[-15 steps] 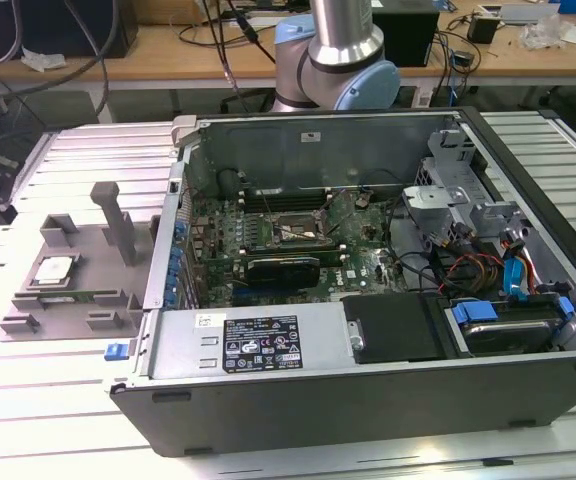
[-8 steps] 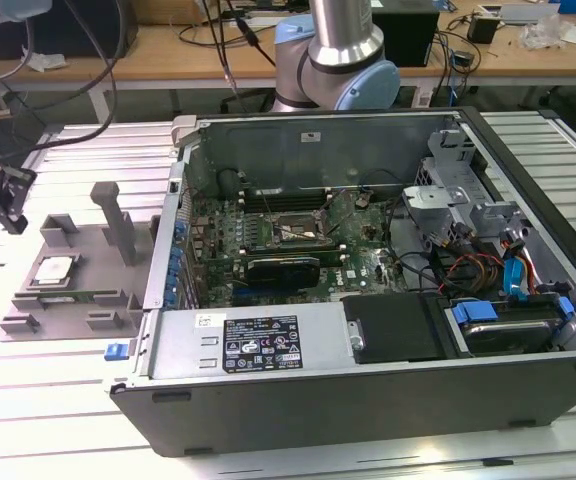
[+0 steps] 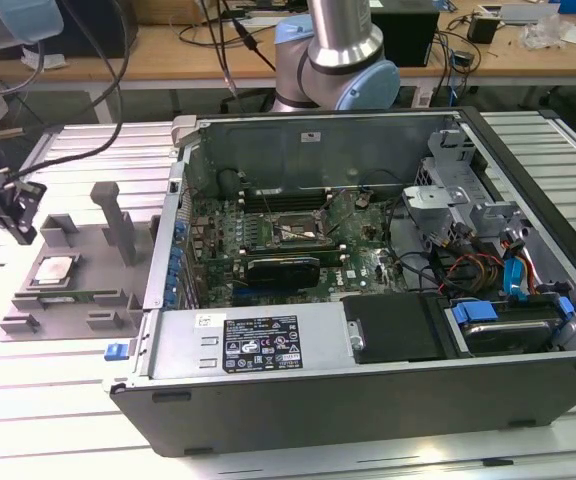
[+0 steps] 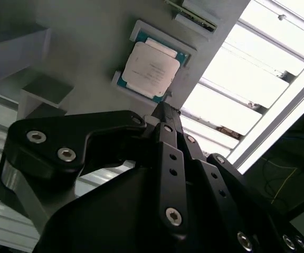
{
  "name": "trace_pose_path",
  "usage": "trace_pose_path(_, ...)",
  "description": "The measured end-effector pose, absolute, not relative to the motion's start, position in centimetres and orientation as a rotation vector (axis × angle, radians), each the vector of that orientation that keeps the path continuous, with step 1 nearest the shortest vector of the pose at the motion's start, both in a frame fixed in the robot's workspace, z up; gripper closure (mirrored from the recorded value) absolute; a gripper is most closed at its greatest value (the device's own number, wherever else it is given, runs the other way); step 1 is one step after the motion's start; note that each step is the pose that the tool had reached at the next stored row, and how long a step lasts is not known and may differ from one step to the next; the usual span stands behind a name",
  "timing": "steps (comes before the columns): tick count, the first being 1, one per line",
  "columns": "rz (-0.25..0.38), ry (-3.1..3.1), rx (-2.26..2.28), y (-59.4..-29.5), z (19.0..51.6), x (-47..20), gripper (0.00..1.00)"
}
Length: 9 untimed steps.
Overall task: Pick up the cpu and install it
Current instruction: 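Pick up the cpu and move it towards the insertion slot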
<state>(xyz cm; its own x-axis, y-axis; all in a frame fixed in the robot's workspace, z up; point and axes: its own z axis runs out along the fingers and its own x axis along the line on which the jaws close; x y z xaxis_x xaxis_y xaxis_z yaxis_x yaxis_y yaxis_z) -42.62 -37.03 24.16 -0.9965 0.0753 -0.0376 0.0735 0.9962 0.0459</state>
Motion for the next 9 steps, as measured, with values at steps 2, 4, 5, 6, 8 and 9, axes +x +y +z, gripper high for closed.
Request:
trace_pose_path(2, 0.069, 3.099, 0.116, -37.0, 23.7, -42.6, 0.89)
trace_pose_path(4, 0.069, 3.099, 0.116, -37.0, 23.3, -42.5, 0.89)
trace_pose_path(5, 0.069, 3.099, 0.116, -37.1, 23.1, -42.5, 0.89)
trace_pose_path(6, 0.069, 3.099, 0.115, -37.1, 22.9, -42.4, 0.89)
trace_pose_path(8, 0.069, 3.099, 0.115, -37.1, 22.5, -42.3, 0.89)
trace_pose_path(9, 0.069, 3.099, 0.115, -37.2, 22.3, -42.2, 0.89)
